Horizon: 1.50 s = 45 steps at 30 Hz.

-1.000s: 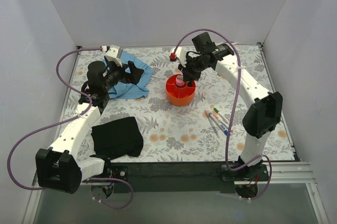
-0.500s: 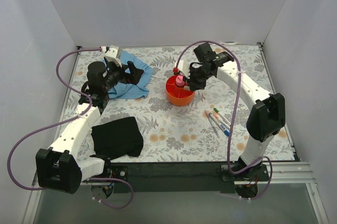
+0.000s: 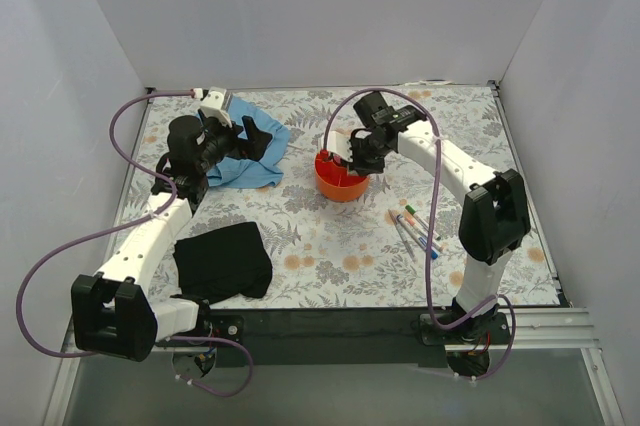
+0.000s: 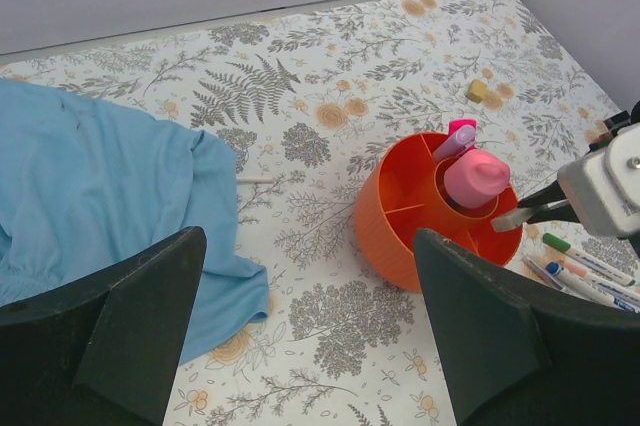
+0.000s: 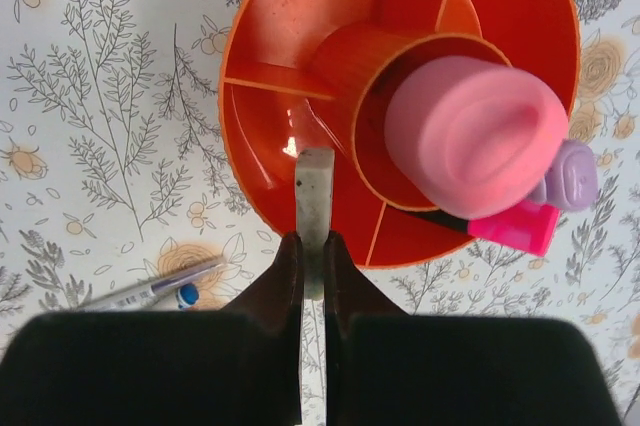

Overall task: Sort the stationery into containers
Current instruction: Place the stationery in the storage box, then pick up the stationery from the center of the board.

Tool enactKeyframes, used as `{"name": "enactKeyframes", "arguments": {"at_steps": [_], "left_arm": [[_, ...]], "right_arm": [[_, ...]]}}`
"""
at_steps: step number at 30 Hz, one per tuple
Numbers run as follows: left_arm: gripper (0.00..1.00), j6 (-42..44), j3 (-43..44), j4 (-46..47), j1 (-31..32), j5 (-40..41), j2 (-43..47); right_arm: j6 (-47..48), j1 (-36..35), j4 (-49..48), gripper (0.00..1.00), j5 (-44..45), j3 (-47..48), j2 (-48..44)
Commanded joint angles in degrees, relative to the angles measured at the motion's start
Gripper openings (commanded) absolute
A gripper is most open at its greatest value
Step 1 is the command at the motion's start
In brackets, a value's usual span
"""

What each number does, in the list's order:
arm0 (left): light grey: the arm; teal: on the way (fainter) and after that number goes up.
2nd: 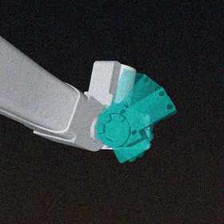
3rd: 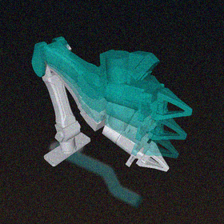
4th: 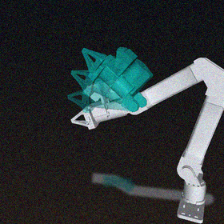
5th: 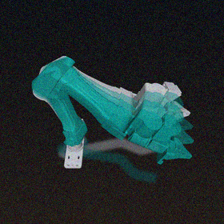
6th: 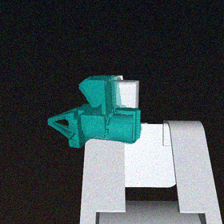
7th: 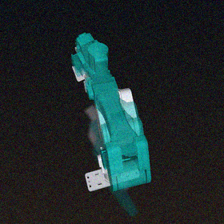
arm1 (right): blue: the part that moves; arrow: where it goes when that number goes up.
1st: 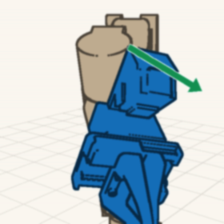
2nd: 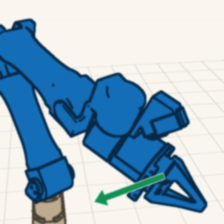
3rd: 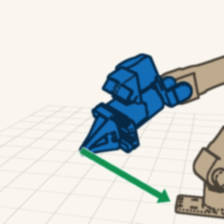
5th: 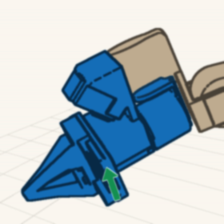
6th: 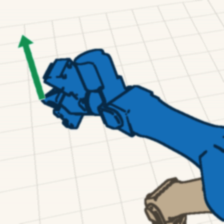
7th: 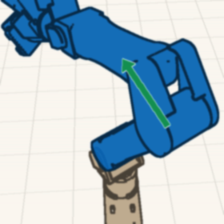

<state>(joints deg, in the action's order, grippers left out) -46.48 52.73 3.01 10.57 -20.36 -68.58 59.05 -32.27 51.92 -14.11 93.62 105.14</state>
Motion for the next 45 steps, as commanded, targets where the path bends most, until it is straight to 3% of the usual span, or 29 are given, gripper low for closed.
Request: {"name": "enactKeyframes", "arguments": {"at_steps": [1,2,7,11,15,19,27,39,45], "left_arm": [[0.85,0.1,0.9,0.1,-0.4,-0.3,0.1],[0.85,0.1,0.8,0.1,-0.5,-0.2,0.1],[0.85,0.1,0.6,0.2,-0.5,-0.3,0.3],[0.85,-0.4,0.0,0.7,-0.5,-0.4,0.5],[0.85,-0.8,0.0,1.6,-0.6,-0.7,0.4],[0.85,-0.6,-0.2,1.6,-0.7,-0.5,0.7],[0.85,-0.7,-0.3,0.3,-0.7,-0.9,0.6],[0.85,1.2,2.2,-2.1,-0.8,-0.9,-2.3],[0.85,1.2,2.8,-1.7,-0.8,-0.9,-3.9]], "right_arm": [[5.1,-2.0,-3.1,0.03,2.2,-2.6,-0.6],[5.3,-2.6,-3.8,0.12,2.7,-3.6,-0.8],[5.5,-3.8,-5.0,0.37,5.9,-4.1,-1.0],[4.9,-3.7,-5.1,0.5,7.1,-3.8,-3.5],[1.7,-2.8,-5.2,0.5,7.6,-2.1,-6.3],[-7.7,5.9,-5.5,0.49,2.3,0.8,-8.0],[-26.2,22.2,-5.9,0.48,-4.8,9.6,4.8],[-26.4,26.6,-5.7,0.59,-4.2,29.6,23.9],[-23.6,27.1,-5.2,0.62,-1.9,29.9,26.1]]}}
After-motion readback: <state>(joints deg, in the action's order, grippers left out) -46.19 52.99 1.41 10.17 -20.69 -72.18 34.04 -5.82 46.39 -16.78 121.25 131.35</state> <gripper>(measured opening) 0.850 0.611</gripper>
